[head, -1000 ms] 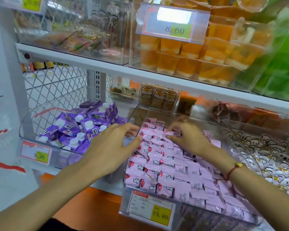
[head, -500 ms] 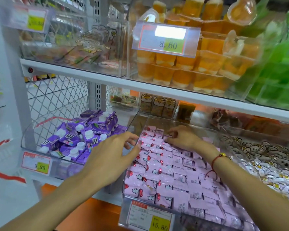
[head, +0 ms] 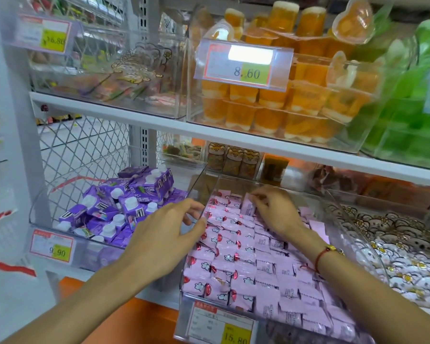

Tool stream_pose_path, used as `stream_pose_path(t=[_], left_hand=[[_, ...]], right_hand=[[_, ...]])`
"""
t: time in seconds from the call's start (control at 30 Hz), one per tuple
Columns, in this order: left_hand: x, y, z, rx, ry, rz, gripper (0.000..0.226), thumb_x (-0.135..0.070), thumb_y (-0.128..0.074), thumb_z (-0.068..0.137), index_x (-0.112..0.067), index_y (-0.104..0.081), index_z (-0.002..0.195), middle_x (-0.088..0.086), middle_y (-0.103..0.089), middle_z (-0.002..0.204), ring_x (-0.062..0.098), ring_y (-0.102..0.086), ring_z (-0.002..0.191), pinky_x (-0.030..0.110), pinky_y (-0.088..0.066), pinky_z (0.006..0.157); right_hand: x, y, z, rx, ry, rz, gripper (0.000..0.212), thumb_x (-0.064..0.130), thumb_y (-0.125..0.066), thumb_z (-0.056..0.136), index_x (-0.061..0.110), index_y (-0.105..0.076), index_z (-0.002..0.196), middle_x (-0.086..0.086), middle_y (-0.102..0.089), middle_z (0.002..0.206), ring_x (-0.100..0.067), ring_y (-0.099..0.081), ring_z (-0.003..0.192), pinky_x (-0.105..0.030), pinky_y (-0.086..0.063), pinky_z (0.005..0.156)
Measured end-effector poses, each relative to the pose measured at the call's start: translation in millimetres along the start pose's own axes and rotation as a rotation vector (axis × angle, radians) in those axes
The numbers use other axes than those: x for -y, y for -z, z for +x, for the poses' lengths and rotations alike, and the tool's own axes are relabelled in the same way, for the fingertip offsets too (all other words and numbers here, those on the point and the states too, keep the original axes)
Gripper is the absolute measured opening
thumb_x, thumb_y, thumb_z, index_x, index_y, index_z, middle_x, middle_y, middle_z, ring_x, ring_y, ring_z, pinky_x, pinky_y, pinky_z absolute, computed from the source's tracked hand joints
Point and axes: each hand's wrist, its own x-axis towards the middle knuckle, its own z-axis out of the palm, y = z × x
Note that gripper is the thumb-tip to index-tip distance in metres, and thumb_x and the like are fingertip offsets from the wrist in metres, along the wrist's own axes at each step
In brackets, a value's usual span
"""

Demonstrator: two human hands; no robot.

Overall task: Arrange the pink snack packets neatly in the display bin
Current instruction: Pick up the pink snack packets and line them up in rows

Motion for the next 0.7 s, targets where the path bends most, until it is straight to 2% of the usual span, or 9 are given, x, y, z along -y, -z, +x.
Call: stream_pose_path(t=[0.1,0.13,0.27,0.3,0.37,0.43,0.5,0.6,0.7], left_hand=[[-2,1,-1,0.0,0.0,-0.016,0.038,-0.055,-0.041,0.083,-0.043,-0.052,0.117,-0.025,-0.056,0.099,-0.003,-0.053,0.093,0.024,-0.041,0.071],[-3,1,-1,-0.001,0.001,-0.022,0.036,-0.054,-0.042,0.084,-0.042,-0.052,0.117,-0.026,-0.055,0.097,-0.004,-0.052,0.093,0.024,-0.04,0.07],[-8,2,-3,-0.072,0.007,-0.027,0.038,-0.055,-0.047,0.085,-0.042,-0.049,0.12,-0.034,-0.05,0.09,-0.003,-0.051,0.091,0.022,-0.038,0.067],[-10,2,-4,-0.119,-0.017,-0.036,0.044,-0.061,-0.048,0.082,-0.043,-0.046,0.122,-0.033,-0.051,0.095,-0.004,-0.05,0.094,0.021,-0.038,0.069],[-15,4,-4,-0.187,-0.111,-0.087,0.061,-0.072,-0.052,0.076,-0.045,-0.037,0.128,-0.032,-0.048,0.112,-0.006,-0.046,0.104,0.022,-0.04,0.078],[-24,5,-7,-0.137,-0.25,-0.117,0.073,-0.069,-0.061,0.072,-0.048,-0.029,0.135,-0.027,-0.041,0.127,-0.007,-0.041,0.114,0.018,-0.037,0.084],[-33,4,-8,-0.089,-0.402,-0.027,0.076,-0.054,-0.071,0.075,-0.045,-0.031,0.139,-0.023,-0.038,0.133,-0.003,-0.04,0.116,0.015,-0.036,0.083],[-37,3,-9,-0.157,-0.499,0.021,0.054,-0.029,-0.073,0.08,-0.031,-0.053,0.13,-0.016,-0.051,0.126,0.005,-0.049,0.107,0.026,-0.049,0.076],[-35,5,-8,-0.205,-0.394,-0.214,0.036,-0.036,-0.067,0.081,-0.036,-0.061,0.117,-0.02,-0.064,0.111,-0.003,-0.056,0.091,0.021,-0.048,0.076]], right_hand=[[6,7,3,-0.213,-0.052,0.11,0.02,0.019,-0.048,0.098,0.01,-0.064,0.105,-0.002,-0.062,0.078,-0.007,-0.049,0.052,-0.011,-0.034,0.046],[10,11,3,-0.276,-0.088,0.164,0.021,0.02,-0.048,0.098,0.009,-0.063,0.108,-0.003,-0.063,0.082,-0.006,-0.048,0.053,-0.011,-0.033,0.045],[25,28,-7,-0.568,-0.353,0.518,0.018,0.027,-0.043,0.1,0.02,-0.056,0.09,0.004,-0.057,0.077,-0.011,-0.053,0.066,-0.01,-0.039,0.05],[30,33,-13,-0.581,-0.438,0.65,0.019,0.026,-0.043,0.1,0.022,-0.054,0.085,0.003,-0.058,0.078,-0.014,-0.055,0.072,-0.01,-0.042,0.057],[41,39,-28,-0.47,-0.568,0.876,0.022,0.03,-0.045,0.099,0.02,-0.056,0.083,-0.002,-0.064,0.083,-0.015,-0.059,0.076,-0.021,-0.046,0.071],[52,39,-43,-0.307,-0.605,0.994,0.027,0.03,-0.045,0.099,0.013,-0.06,0.083,0.001,-0.067,0.073,-0.007,-0.061,0.064,-0.02,-0.047,0.067],[64,38,-53,-0.195,-0.601,1.13,0.026,0.022,-0.046,0.099,0.007,-0.062,0.086,0.004,-0.068,0.063,-0.002,-0.062,0.057,-0.016,-0.051,0.058],[74,40,-59,-0.098,-0.619,1.348,0.023,0.013,-0.047,0.097,0.002,-0.064,0.087,0.0,-0.069,0.061,-0.005,-0.066,0.057,-0.016,-0.054,0.056],[74,45,-57,0.001,-0.645,1.37,0.021,0.021,-0.051,0.096,0.007,-0.066,0.093,-0.001,-0.073,0.075,-0.009,-0.07,0.068,-0.018,-0.055,0.058]])
